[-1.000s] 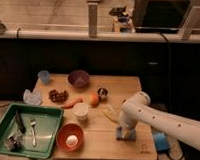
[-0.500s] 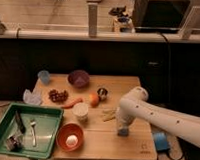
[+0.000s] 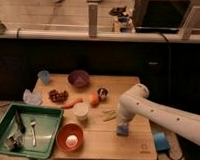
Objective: Place sponge in tray
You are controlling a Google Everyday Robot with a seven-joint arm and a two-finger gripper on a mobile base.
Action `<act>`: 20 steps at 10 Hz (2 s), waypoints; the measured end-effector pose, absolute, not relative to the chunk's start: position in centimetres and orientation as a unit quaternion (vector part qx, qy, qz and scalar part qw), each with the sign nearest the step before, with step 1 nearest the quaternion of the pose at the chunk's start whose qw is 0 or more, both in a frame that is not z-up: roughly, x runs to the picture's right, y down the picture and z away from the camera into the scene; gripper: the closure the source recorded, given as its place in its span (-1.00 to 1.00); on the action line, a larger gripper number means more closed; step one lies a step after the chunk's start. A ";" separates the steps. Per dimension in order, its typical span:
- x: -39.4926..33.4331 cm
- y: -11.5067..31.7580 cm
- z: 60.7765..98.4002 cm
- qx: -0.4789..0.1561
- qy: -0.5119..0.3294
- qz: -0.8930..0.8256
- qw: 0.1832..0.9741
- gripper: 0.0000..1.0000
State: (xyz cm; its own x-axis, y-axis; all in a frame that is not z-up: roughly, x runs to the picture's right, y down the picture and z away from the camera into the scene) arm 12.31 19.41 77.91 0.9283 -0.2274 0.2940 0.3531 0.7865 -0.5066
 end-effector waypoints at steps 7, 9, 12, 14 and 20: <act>12.2 19.8 78.0 -0.291 -0.109 -0.127 0.942 -0.22; 12.1 19.7 78.1 -0.291 -0.109 -0.121 0.943 -0.12; 12.1 19.8 78.0 -0.291 -0.108 -0.110 0.944 -0.08; 11.9 19.7 78.1 -0.291 -0.110 -0.107 0.944 -0.20; 12.5 18.3 78.8 -0.286 -0.109 -0.107 0.946 0.56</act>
State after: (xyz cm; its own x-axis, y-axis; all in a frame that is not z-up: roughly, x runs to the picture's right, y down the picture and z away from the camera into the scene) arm 12.48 18.27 78.78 0.9532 -0.1404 0.2678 0.2652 0.8138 -0.5171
